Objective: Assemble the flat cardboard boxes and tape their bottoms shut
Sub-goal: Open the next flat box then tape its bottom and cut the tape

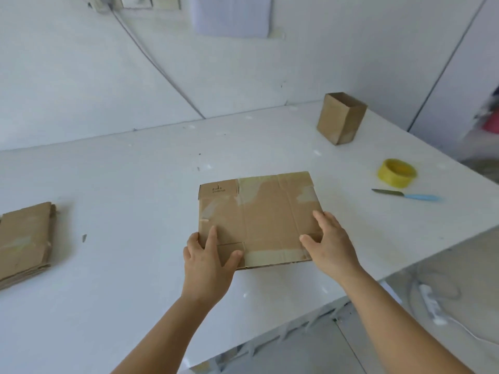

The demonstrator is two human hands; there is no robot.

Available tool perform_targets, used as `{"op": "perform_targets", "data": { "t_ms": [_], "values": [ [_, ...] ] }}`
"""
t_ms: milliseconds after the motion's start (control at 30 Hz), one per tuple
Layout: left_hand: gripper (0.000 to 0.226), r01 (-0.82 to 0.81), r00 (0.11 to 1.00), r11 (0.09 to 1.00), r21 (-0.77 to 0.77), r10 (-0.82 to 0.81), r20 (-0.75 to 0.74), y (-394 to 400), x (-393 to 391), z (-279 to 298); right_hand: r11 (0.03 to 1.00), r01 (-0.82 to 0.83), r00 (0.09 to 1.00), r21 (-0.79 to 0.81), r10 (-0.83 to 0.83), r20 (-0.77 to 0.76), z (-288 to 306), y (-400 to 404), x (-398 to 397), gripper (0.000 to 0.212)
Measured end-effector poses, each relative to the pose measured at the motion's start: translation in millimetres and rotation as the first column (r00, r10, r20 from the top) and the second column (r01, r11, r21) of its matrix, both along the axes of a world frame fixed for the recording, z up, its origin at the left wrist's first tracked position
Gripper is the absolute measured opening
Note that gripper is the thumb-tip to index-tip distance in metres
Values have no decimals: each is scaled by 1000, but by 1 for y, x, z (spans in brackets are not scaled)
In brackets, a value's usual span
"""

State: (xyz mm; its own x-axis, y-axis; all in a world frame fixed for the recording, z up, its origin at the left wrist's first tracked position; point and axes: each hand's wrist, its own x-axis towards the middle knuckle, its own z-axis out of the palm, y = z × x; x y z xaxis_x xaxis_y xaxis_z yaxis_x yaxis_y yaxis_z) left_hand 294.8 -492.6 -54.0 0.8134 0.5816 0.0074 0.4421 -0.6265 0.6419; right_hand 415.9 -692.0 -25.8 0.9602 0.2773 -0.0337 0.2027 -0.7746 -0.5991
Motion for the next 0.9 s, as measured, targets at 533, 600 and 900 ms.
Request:
{"op": "perform_targets", "data": {
  "t_ms": [533,600,900],
  "values": [
    [78,206,978,978,-9,-206,8,-90,160,9,973,203,977,105,-208,36,9,-116,123,60],
    [85,219,976,975,-30,-219,-7,-92,182,11,977,195,979,90,-200,43,10,-118,145,59],
    [104,260,961,962,-86,-266,-72,-90,240,27,977,181,981,111,-187,44,12,-124,216,57]
  ]
}}
